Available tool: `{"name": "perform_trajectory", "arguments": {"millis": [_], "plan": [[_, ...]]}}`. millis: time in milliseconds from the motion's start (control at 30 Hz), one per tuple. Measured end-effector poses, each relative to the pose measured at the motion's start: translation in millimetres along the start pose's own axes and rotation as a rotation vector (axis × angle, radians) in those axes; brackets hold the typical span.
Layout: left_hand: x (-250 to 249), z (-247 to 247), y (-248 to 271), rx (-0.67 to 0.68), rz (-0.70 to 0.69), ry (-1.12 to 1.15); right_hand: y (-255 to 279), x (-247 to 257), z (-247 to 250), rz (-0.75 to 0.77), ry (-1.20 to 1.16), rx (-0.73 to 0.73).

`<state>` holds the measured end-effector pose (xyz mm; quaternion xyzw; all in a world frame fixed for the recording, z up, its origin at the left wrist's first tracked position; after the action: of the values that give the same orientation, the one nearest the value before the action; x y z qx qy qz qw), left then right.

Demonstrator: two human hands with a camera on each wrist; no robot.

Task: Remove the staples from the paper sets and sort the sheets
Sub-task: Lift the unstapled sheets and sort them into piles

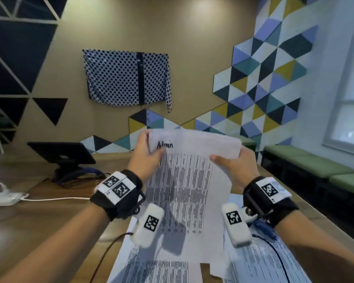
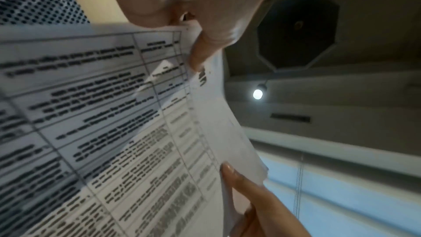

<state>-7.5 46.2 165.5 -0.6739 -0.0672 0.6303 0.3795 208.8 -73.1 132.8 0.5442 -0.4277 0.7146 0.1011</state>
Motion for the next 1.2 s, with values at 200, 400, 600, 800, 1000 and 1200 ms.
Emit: {"name": "perform_trajectory", "arguments": {"millis": [200,400,600,800,1000,1200], "plan": [[-19.1,19.1,-13.5,-0.058,-0.035,-0.086,-13.1,66.1,12.3,0.192,0.003,-0.128],[26.7,23.4,13.3,-0.098,0.058,0.029,5.8,26.9,-11.8,0.146,0.111,0.021],[46.4,11.3,10.5,-0.026,0.154,0.018,2.4,11.3,-22.3,0.084,0.156,-0.017],[47.9,22.1,6.8,-0.076,0.257,0.106,2.1,5.5,-23.2,0.062,0.108,0.005],[62.6,9.7,20.1,-0.019,0.327,0.091,8.1,-21.4,-24.5,-0.056,0.157,-0.008],[57.8,13.1,23.8,-0.068,0.286,0.113,6.6,-25.4,-21.5,-0.073,0.101,0.008]]}}
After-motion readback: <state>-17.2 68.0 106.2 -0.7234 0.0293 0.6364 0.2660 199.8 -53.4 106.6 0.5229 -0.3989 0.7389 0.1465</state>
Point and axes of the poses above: each hand's wrist, its own y-axis away from the middle knuckle, its own z-axis out of the back of the hand, x = y × z, the point moved 10 cm from there along -y, towards the middle knuckle, and after that the axes turned 5 degrees about y, right-handed, at the moved point
